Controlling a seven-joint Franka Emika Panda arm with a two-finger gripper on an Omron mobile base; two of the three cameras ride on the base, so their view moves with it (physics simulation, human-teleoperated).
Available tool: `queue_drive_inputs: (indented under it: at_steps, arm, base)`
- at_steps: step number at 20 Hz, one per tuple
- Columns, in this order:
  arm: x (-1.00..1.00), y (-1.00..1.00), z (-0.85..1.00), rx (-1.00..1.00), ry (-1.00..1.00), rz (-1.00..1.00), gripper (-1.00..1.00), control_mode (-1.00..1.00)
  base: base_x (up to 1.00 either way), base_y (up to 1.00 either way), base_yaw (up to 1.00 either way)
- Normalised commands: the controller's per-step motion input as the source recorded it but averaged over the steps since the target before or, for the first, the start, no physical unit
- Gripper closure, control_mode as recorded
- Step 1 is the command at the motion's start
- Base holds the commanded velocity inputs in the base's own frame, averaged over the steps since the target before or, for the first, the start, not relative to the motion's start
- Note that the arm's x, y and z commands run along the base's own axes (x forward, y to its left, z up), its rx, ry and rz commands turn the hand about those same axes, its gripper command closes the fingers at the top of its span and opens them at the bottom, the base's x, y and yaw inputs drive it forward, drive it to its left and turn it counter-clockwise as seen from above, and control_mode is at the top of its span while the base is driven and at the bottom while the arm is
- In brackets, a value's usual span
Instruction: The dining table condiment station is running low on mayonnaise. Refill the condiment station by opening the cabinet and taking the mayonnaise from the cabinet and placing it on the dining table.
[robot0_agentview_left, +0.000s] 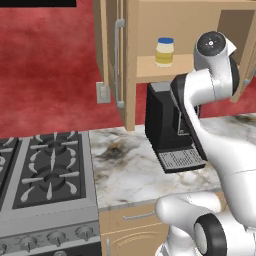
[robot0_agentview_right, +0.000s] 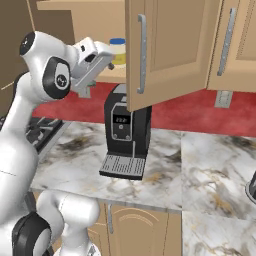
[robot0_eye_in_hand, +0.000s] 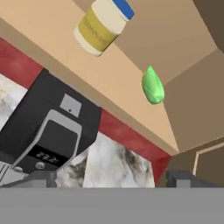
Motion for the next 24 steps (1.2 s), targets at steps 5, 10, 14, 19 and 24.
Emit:
queue_drive_inputs:
  at_steps: [5, 10, 14, 19, 24]
  arm:
    - [0.67, -0.41, -0.07, 0.0, 0.02, 0.01, -1.0, -1.0]
    - [0.77, -0.38, -0.19, 0.0, 0.12, 0.04, -1.0, -1.0]
    - [0.35, -0.42, -0.06, 0.0, 0.05, 0.01, -1.0, -1.0]
    - [-0.05, -0.5, 0.0, 0.0, 0.0, 0.0, -1.0, -1.0]
    - [-0.23, -0.56, 0.0, 0.0, 0.0, 0.0, -1.0, -1.0]
  base:
    - [0.0, 0.0, 0.0]
    - [0.0, 0.0, 0.0]
    - [0.0, 0.0, 0.0]
    - [0.0, 0.0, 0.0]
    - [0.0, 0.0, 0.0]
